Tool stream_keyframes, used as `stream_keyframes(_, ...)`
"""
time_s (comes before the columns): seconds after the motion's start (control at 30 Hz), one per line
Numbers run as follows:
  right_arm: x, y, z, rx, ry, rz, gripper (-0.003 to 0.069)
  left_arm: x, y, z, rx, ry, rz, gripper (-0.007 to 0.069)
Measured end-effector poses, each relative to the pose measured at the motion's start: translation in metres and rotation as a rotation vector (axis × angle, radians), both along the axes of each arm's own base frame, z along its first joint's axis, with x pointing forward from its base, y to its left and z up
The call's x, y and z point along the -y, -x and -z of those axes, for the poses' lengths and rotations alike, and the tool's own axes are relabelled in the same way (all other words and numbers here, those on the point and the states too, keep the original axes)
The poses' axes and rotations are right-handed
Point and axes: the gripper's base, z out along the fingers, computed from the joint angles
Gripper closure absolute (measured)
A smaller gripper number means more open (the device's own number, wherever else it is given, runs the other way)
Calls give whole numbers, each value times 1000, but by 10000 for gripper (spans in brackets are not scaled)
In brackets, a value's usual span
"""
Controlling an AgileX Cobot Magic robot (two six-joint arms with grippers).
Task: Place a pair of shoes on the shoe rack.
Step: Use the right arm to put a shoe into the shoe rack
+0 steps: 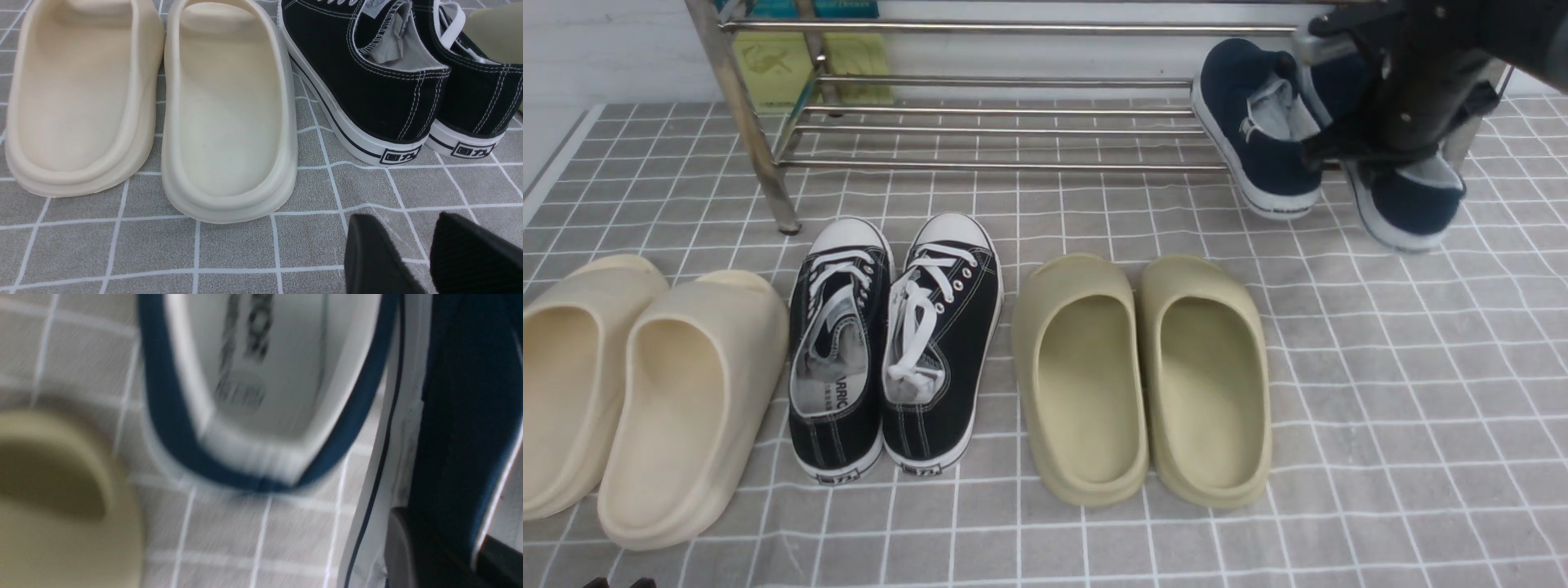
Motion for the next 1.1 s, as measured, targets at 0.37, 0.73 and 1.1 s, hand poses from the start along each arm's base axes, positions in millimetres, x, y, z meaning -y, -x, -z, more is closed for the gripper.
stream_keyframes(0.37,-7,-43,24,64,29,-20,630,0,0,0,0,0,0,386)
stream_keyframes(0.73,1,-41,9,87,42,-3,240,0,0,0,0,0,0,386)
stream_keyframes(1.1,10,12,-89,186,-9,18,223,0,0,0,0,0,0,386)
